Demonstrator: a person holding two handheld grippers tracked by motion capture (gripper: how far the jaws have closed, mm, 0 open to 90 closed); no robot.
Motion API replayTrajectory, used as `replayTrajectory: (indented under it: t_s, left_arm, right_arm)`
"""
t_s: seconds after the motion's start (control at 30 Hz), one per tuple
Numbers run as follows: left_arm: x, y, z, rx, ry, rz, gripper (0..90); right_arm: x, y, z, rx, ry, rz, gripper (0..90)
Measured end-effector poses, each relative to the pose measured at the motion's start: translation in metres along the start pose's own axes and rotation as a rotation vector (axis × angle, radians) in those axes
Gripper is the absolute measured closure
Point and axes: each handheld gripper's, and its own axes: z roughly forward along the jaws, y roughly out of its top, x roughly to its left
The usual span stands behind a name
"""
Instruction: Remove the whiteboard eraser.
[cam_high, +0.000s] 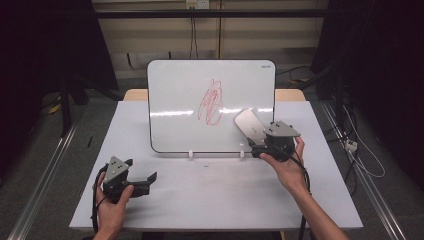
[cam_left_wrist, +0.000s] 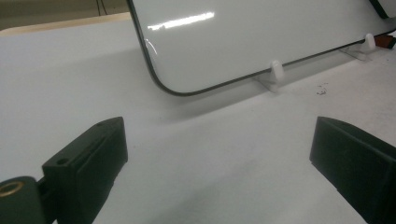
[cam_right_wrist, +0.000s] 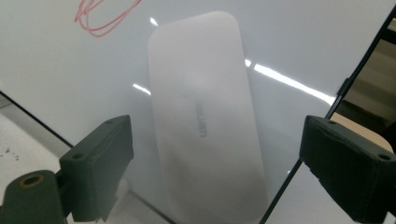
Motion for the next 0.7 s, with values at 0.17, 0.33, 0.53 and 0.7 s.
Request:
replayTrajectory:
  t_s: [0.17,0.33,0.53,0.7]
  left_arm:
    - [0.001,-0.002,-0.003,0.001,0.008,-0.012,4.5]
    - [0.001,-0.001,-0.002,-0.001,0.003,-0.011,4.5]
    - [0.003,0.0,-0.001,0.003,0.01,-0.008,4.5]
    - [0.002,0.002,0.0,-0.002,0.012,-0.013,4.6]
  right_arm:
    - [0.001,0.005,0.005,0.006,0.001,-0.022,13.1]
    - [0.007,0.01,0.009,0.039,0.002,-0.062,15.1]
    - [0.011,0.01,0.019,0.06,0.003,-0.098,13.9]
    - [0.013,0.008,0.021,0.069,-0.005,-0.115,14.5]
